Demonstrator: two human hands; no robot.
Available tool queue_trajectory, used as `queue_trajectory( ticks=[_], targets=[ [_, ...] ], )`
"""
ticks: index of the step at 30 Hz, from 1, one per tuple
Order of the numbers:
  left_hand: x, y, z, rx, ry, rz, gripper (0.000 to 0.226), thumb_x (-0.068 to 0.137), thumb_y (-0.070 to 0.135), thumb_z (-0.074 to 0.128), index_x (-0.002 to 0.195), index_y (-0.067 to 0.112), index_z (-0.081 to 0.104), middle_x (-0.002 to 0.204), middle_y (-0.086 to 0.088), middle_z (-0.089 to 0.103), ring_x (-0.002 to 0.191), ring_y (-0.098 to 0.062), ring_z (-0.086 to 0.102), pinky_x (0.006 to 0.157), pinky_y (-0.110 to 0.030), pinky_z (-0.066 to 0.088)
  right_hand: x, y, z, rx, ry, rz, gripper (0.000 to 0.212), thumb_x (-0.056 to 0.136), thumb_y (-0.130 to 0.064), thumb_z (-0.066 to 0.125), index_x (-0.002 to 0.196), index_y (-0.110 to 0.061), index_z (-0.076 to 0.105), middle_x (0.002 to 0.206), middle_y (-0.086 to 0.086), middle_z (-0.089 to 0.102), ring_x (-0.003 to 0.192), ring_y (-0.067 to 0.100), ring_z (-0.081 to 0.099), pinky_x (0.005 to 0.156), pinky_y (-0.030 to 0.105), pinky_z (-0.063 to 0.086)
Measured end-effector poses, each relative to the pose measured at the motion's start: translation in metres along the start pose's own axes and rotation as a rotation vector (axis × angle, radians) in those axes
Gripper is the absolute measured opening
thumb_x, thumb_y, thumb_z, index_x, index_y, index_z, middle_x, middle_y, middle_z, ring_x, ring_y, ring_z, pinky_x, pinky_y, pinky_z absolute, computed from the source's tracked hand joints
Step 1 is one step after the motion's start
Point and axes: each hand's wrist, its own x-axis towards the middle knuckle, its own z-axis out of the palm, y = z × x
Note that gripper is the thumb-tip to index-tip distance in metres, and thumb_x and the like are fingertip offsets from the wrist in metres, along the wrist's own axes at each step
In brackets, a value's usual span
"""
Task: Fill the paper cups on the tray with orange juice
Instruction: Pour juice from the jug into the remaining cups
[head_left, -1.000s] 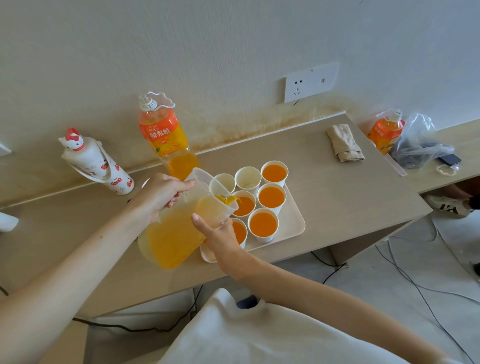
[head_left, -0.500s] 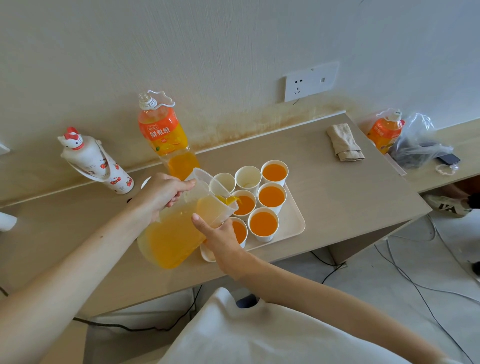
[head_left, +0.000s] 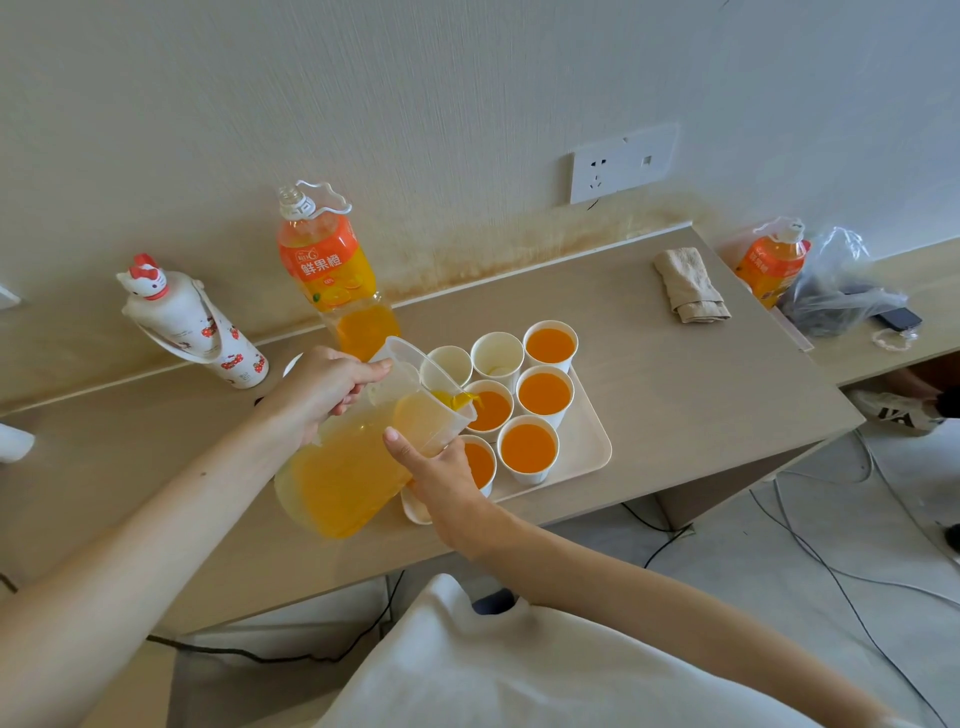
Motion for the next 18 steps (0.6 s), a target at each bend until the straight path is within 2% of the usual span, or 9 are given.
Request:
queue_trajectory(
  ticks=[4,11,14,18],
  targets=[
    [-0.0005,0.0012,0.0004,0.005,0.003,-0.005,0.048,0.086,0.032,0.070,0.051,0.017,0.041,0.046,0.004,0.035,0.050,-0.015,0.030,0.054,-0.028,0.029,-0.0017,0.0002,0.0000,0.015,-0.021,-0.017,0.096,0.059,-0.052,0.084,0.138,-0.023,0.038,0.127,0.003,0.061,0.118,0.019,0.059,0.100,0.039,0.050],
    [-0.0008,0.0019,0.0006,0.004,0.003,-0.008,0.048,0.086,0.031,0.070,0.051,0.017,0.041,0.046,0.003,0.035,0.051,-0.014,0.030,0.053,-0.027,0.029,-0.0018,-0.0014,0.0025,-0.012,0.002,-0.021,0.102,0.053,-0.060,0.085,0.137,-0.022,0.041,0.126,0.002,0.063,0.117,0.018,0.060,0.101,0.042,0.050],
    [-0.0008,0.0019,0.0006,0.006,-0.001,-0.011,0.048,0.086,0.032,0.070,0.051,0.016,0.041,0.047,0.003,0.036,0.051,-0.015,0.030,0.054,-0.027,0.030,-0.0032,-0.0025,0.0015,-0.004,-0.001,-0.021,0.097,0.058,-0.057,0.086,0.136,-0.021,0.042,0.126,0.003,0.063,0.116,0.018,0.061,0.095,0.036,0.053],
    [-0.0009,0.0021,-0.0006,0.007,0.001,-0.013,0.048,0.087,0.031,0.069,0.051,0.017,0.042,0.045,0.004,0.036,0.050,-0.015,0.030,0.054,-0.028,0.029,-0.0073,-0.0077,-0.0001,0.002,-0.009,-0.010,0.082,0.070,-0.042,0.081,0.138,-0.019,0.039,0.127,0.004,0.061,0.117,0.018,0.059,0.085,0.025,0.052]
  ],
)
